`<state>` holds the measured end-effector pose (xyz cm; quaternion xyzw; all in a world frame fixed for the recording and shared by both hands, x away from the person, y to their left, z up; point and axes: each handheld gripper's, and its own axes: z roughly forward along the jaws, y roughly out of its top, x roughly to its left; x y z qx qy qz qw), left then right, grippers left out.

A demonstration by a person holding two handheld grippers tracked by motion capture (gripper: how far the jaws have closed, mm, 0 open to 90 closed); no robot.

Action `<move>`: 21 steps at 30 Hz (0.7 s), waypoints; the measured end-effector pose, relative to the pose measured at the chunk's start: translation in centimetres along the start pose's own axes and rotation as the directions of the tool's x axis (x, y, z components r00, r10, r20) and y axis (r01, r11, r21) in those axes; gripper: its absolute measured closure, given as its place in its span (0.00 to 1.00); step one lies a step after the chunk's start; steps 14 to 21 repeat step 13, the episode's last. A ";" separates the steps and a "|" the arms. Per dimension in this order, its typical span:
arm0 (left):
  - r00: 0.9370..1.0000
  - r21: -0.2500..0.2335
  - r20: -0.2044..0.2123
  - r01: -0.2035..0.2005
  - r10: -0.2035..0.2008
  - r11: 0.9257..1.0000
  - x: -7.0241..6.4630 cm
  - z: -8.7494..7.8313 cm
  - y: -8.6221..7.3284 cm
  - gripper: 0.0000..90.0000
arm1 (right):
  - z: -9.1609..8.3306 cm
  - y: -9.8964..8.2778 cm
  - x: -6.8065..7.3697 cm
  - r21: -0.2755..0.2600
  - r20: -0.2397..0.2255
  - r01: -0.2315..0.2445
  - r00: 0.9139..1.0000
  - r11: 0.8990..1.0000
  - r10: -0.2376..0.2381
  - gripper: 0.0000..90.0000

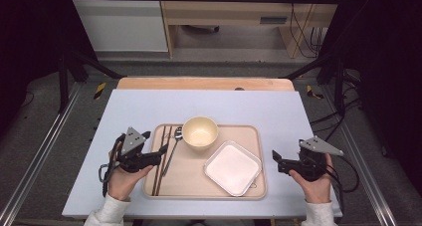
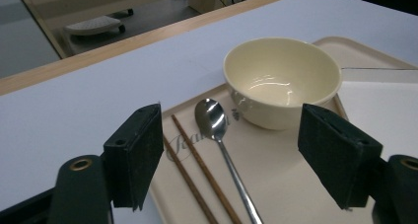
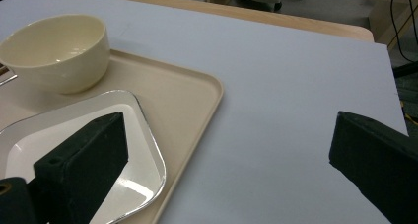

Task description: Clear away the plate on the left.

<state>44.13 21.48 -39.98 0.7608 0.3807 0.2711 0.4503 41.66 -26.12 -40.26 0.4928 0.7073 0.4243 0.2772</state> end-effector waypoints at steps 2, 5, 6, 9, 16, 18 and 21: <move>1.000 -0.002 -0.013 -0.001 0.001 1.000 0.8 -0.4 -0.4 0.27 | 0.0 -0.1 -0.1 -0.002 0.004 0.001 1.000 1.000 -0.001 0.02; 1.000 0.000 -0.021 0.002 -0.002 1.000 1.4 -0.6 -0.7 0.26 | 0.0 -0.1 -0.2 -0.002 0.004 0.002 1.000 1.000 -0.002 0.02; 1.000 0.000 -0.021 0.004 -0.004 1.000 1.9 -1.0 -1.1 0.25 | 0.0 -0.1 -0.2 0.000 0.007 -0.002 1.000 1.000 0.002 0.02; 1.000 0.012 -0.029 0.008 -0.007 1.000 2.6 -1.2 -1.6 0.24 | 0.1 -0.2 -0.4 0.002 0.007 -0.006 1.000 1.000 0.006 0.02; 0.999 0.021 -0.041 0.018 -0.017 1.000 3.2 -1.4 -2.1 0.24 | 0.1 -0.3 -0.5 0.007 0.010 -0.008 1.000 1.000 0.008 0.02; 0.999 0.021 -0.041 0.018 -0.017 1.000 3.2 -1.4 -2.1 0.24 | 0.1 -0.3 -0.5 0.007 0.010 -0.008 1.000 1.000 0.008 0.02; 0.999 0.021 -0.041 0.018 -0.017 1.000 3.2 -1.4 -2.1 0.24 | 0.1 -0.3 -0.5 0.007 0.010 -0.008 1.000 1.000 0.008 0.02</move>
